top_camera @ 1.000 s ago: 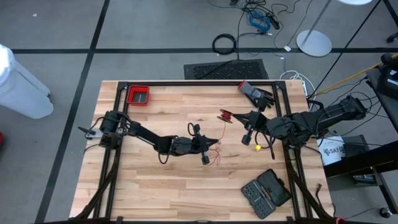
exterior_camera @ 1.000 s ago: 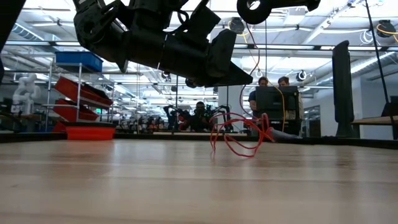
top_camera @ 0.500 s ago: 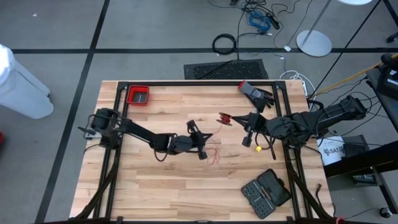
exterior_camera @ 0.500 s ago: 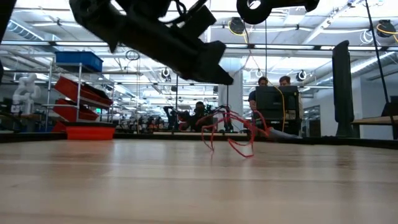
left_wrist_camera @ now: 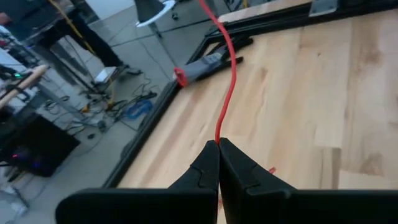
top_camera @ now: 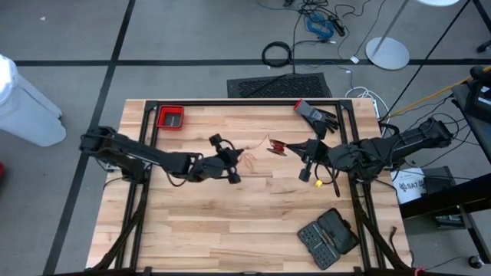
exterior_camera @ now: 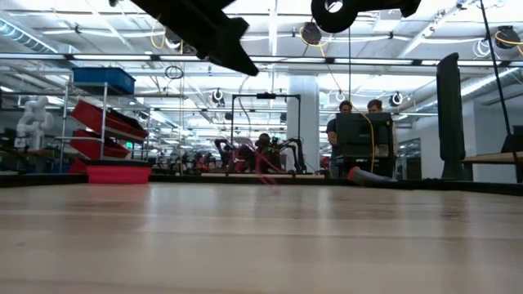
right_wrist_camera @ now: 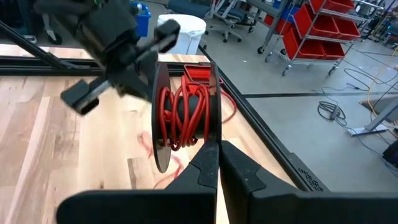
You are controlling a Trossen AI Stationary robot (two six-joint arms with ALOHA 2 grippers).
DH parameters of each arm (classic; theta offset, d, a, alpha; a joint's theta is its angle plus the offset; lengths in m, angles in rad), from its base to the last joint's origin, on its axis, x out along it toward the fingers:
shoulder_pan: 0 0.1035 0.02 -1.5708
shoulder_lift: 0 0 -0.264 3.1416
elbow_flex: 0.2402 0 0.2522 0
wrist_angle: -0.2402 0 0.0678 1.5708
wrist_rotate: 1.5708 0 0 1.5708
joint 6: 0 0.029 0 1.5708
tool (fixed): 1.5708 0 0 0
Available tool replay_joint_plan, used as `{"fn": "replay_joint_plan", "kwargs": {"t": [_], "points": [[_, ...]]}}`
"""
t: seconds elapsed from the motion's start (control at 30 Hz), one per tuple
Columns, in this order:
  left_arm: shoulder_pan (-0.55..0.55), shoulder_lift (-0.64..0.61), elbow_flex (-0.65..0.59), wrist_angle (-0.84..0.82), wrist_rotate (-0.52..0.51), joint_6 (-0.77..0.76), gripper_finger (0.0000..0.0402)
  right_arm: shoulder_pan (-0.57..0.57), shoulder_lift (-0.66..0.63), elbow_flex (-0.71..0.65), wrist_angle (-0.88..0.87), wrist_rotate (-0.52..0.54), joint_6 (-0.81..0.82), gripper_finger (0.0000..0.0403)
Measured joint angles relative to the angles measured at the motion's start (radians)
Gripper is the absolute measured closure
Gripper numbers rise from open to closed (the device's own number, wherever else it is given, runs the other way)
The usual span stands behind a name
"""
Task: Coil cords
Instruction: Uncoil the red wire from the spool
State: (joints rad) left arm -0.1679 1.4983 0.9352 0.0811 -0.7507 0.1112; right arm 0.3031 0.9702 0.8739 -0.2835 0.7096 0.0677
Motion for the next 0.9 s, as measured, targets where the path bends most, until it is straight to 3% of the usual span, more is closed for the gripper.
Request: {"fn": "replay_joint_plan", "kwargs": {"t": [0.6,0.9], "points": [[-0.058,-0.122,0.0,-0.025,-0.043,0.008,0.04,-0.001,0.119,0.0,-0.005,0.236,-0.066,0.0403],[-0.123,-0.214,0.0,0.025,-0.016,0.007,0.04,-0.001,0.127,0.0,-0.005,0.285,-0.092,0.0403]]}}
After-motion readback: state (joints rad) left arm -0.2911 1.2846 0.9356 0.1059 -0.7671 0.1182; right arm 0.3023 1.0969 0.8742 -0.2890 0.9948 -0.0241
